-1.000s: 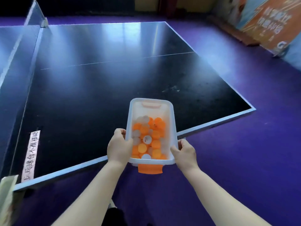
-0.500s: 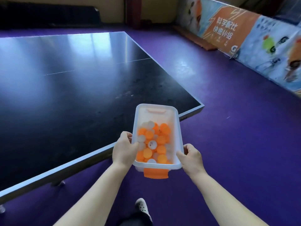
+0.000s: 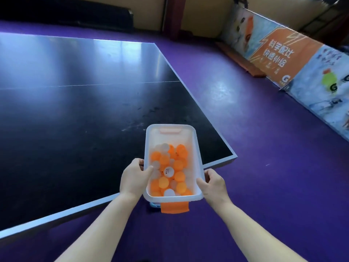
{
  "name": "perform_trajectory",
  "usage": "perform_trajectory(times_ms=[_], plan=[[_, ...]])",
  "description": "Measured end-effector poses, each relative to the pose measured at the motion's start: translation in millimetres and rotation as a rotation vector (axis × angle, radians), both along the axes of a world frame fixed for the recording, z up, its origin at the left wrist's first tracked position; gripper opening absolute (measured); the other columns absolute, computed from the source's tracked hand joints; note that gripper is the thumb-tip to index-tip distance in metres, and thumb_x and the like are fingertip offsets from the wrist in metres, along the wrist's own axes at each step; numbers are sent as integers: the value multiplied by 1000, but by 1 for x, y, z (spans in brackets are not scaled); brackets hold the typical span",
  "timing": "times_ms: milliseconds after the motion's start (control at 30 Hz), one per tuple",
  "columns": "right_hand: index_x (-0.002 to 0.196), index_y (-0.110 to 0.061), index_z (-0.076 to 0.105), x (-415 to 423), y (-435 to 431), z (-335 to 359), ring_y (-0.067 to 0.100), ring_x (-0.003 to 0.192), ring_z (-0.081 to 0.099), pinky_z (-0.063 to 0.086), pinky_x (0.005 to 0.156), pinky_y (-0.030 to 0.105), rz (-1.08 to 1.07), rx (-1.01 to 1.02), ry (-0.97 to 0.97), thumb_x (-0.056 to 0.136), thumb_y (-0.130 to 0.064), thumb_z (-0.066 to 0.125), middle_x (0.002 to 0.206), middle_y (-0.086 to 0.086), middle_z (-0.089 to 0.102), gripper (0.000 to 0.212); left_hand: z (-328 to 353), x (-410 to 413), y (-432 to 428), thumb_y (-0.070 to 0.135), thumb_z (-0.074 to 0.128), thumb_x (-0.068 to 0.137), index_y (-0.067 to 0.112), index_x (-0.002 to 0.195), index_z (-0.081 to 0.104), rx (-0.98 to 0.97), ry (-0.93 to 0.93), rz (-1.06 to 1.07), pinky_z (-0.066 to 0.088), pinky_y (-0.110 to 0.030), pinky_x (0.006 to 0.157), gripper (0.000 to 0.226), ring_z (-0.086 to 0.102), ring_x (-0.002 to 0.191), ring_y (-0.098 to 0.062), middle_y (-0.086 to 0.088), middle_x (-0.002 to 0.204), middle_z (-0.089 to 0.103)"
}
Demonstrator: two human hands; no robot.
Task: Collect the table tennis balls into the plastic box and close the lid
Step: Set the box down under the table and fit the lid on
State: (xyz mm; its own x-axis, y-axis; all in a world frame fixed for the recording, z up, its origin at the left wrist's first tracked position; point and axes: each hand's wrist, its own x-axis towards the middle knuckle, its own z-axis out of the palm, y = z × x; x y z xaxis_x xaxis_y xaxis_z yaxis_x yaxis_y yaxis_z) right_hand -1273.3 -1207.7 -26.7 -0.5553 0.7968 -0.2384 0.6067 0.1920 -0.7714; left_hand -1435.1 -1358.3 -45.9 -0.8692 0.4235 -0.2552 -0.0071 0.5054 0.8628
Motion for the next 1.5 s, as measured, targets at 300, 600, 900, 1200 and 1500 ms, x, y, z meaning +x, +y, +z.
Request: perform_trajectory(times_ms=[300, 600, 900, 1200, 1500], plan=[[79, -10, 57, -97, 34, -29, 13, 61, 49, 43, 49, 24, 432, -71, 12, 85, -18, 60, 73, 4, 60, 10, -10, -21, -19, 27, 58, 87, 20, 89, 54, -113, -25, 407, 44, -27, 57, 8, 58, 75, -11, 3, 84, 62], [71, -17, 54, -139, 42, -47, 7, 56, 43, 38, 48, 17, 980, -100, 6, 85, -15, 58, 65, -7, 52, 14, -20, 65, -20, 29, 58, 86, 15, 101, 52, -230, -91, 994, 41, -27, 53, 21, 56, 74, -14, 0, 88, 61], [74, -9, 55, -86, -3, -76, 13, 58, 43, 36, 52, 27, 1349, -152, -143, 80, -16, 59, 66, -2, 52, 10, -38, 194, -37, 16, 63, 79, 14, 96, 53, -197, -169, 1379, 43, -29, 54, 20, 59, 69, -18, 1, 83, 62], [74, -8, 51, -4, -57, -143, 13, 63, 46, 35, 53, 24, 1375, -163, -355, 82, -26, 64, 69, -2, 52, 24, -107, 296, -78, 17, 60, 82, 14, 91, 55, -175, -219, 1424, 45, -33, 56, 11, 56, 64, -17, 0, 78, 62], [71, -13, 52, 36, -71, -300, 18, 61, 48, 36, 55, 28, 1098, -183, -566, 81, -14, 58, 68, 2, 54, 12, -261, 323, -95, 31, 67, 81, 28, 110, 62, -213, -311, 1330, 43, -30, 70, 30, 53, 87, -17, 0, 97, 58]])
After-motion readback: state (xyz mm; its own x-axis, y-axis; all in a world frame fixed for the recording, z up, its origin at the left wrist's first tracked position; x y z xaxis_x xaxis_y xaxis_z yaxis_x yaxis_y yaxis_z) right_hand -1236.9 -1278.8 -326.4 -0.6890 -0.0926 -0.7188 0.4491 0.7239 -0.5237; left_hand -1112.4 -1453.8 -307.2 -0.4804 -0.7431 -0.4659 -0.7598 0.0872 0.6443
